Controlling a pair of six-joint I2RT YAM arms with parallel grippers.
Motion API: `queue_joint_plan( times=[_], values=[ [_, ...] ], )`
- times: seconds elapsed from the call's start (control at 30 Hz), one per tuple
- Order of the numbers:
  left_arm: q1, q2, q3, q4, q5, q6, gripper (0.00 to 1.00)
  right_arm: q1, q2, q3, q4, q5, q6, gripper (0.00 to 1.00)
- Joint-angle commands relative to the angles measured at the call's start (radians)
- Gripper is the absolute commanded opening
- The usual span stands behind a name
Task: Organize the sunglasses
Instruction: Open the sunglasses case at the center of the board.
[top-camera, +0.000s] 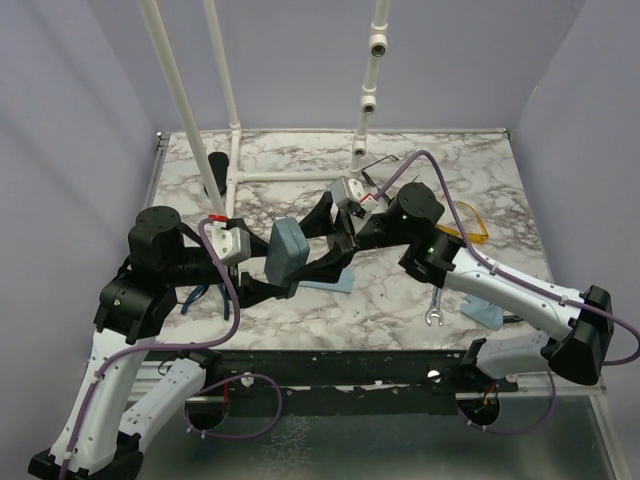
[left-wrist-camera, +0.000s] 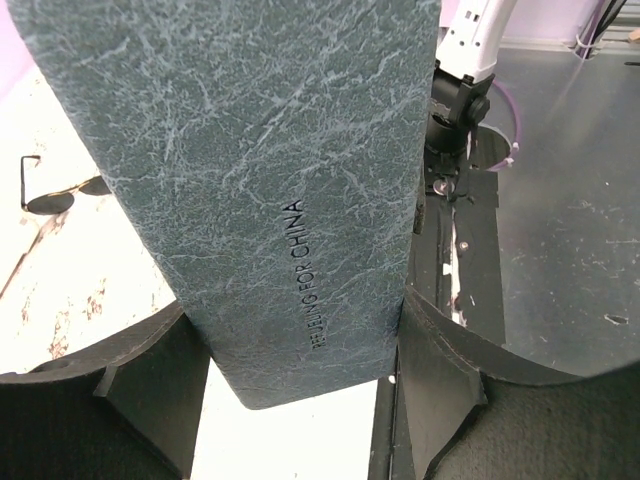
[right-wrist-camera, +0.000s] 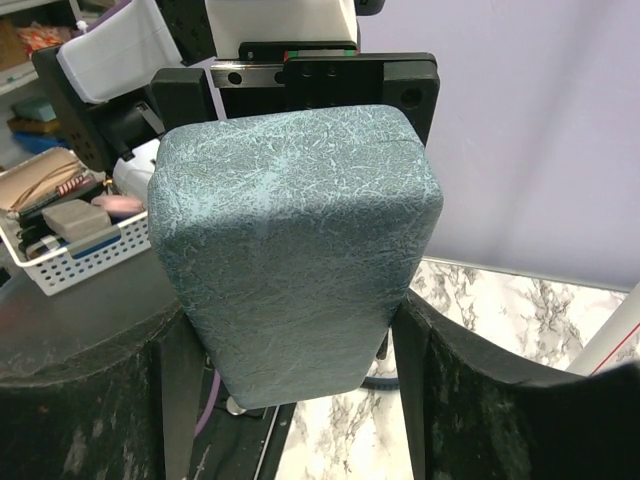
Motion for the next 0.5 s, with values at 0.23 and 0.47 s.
queue_joint_plan(
  times=[0.23,0.47],
  values=[
    [0.005,-0.023,-0.007,0.055,-0.135,-0.012,0.99,0.006,-0.06,-0.03,-0.017,0.115,0.087,0.0],
    [0.005,-0.023,-0.017,0.167,-0.204,-0.151,0.83,0.009,-0.077,-0.078,0.061,0.221,0.206,0.01]
  ],
)
